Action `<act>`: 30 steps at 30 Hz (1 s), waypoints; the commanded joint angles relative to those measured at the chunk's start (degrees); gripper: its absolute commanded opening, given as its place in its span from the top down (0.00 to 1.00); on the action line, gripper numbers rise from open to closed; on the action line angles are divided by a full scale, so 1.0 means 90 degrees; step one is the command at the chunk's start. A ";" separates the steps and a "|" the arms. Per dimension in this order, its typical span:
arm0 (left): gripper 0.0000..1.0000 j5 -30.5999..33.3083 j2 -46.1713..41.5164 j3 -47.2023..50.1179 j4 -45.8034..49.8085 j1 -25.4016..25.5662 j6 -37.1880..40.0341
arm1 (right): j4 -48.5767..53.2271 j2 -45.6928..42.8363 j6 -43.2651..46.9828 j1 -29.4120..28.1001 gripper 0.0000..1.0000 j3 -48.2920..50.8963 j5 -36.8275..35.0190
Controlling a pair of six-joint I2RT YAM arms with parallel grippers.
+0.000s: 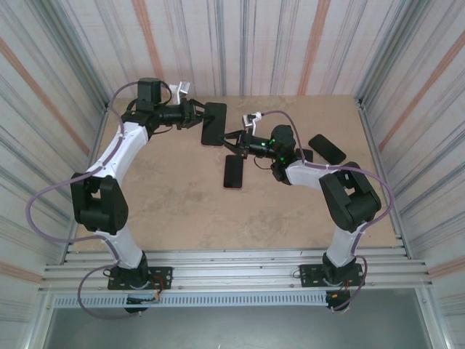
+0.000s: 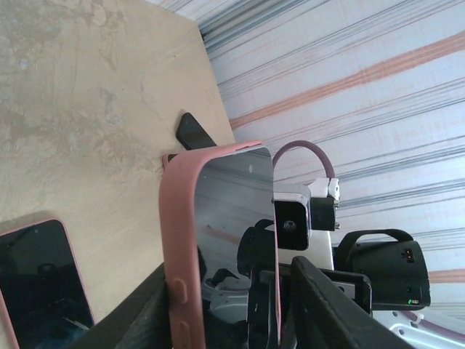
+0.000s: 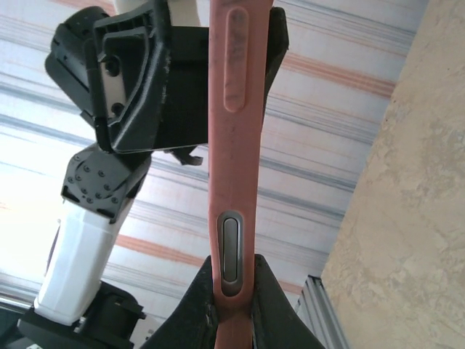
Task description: Take the phone out of the phone case
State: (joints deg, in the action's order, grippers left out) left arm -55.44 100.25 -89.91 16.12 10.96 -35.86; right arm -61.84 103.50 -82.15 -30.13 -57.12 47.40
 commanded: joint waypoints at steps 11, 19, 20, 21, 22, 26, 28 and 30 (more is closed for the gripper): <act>0.81 -0.0805 0.0160 -0.0279 -0.1104 -0.0027 -0.0952 | -0.1407 0.0209 -0.0820 -0.0045 0.97 -0.0175 0.0355; 0.78 -0.0896 0.0199 -0.0249 -0.1391 -0.0027 -0.1172 | -0.1513 0.0175 -0.0916 -0.0022 0.97 -0.0097 0.0561; 0.78 -0.0893 0.0199 -0.0252 -0.1391 -0.0027 -0.1172 | -0.1513 0.0171 -0.0915 -0.0006 0.97 -0.0089 0.0588; 0.78 -0.0890 0.0199 -0.0247 -0.1391 -0.0027 -0.1172 | -0.1513 0.0164 -0.0911 -0.0012 0.97 -0.0073 0.0608; 0.78 -0.0883 0.0209 -0.0254 -0.1399 -0.0027 -0.1176 | -0.1512 0.0159 -0.0910 0.0004 0.97 -0.0051 0.0613; 0.81 -0.0885 0.0201 -0.0264 -0.1403 -0.0027 -0.1194 | -0.1517 0.0116 -0.0911 0.0029 0.97 0.0008 0.0561; 0.86 -0.0879 0.0171 -0.0218 -0.1425 -0.0027 -0.1201 | -0.1503 0.0121 -0.0911 0.0018 0.95 -0.0010 0.0583; 0.92 -0.0897 0.0142 -0.0137 -0.1547 -0.0026 -0.1294 | -0.1503 0.0115 -0.0895 0.0023 0.85 0.0025 0.0559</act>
State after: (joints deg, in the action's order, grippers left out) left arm -62.57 101.80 -90.26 5.19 10.61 -47.31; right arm -72.49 105.01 -89.62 -29.98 -57.10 51.07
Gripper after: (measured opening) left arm 0.118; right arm 0.123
